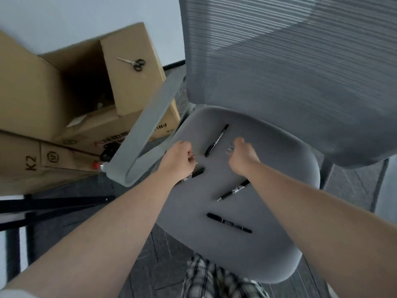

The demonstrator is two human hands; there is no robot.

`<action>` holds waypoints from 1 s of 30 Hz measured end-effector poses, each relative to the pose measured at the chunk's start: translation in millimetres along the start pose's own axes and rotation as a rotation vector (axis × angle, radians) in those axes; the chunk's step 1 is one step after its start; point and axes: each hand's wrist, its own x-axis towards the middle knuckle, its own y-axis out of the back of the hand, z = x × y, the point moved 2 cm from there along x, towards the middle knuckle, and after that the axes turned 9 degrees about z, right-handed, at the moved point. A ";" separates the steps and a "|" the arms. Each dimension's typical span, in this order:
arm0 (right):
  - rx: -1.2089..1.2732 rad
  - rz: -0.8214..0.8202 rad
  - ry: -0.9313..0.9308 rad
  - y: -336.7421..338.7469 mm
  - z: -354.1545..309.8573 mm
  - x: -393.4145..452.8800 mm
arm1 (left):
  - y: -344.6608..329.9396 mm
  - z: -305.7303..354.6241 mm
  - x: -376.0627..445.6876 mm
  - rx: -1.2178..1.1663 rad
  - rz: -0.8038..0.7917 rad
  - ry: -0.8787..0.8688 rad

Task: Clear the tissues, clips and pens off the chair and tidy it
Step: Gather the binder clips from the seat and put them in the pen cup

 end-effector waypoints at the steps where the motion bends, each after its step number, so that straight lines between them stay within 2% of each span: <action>1: -0.019 -0.001 0.026 5.1 -6.9 -5.1 | 12.8 0.0 -6.7 -0.005 0.014 0.012; 10: -0.063 0.025 0.327 43.3 -105.7 -77.8 | 123.3 -24.7 -82.1 -0.023 0.202 0.088; 16: -0.109 0.034 0.554 35.1 -192.0 -149.6 | 191.8 -64.1 -150.1 -0.070 0.334 0.135; 22: -0.181 -0.020 0.750 -16.1 -263.5 -254.7 | 243.3 -153.8 -256.9 -0.108 0.470 0.300; 30: -0.259 -0.157 0.991 -135.0 -342.8 -426.3 | 282.6 -292.8 -441.5 -0.128 0.577 0.525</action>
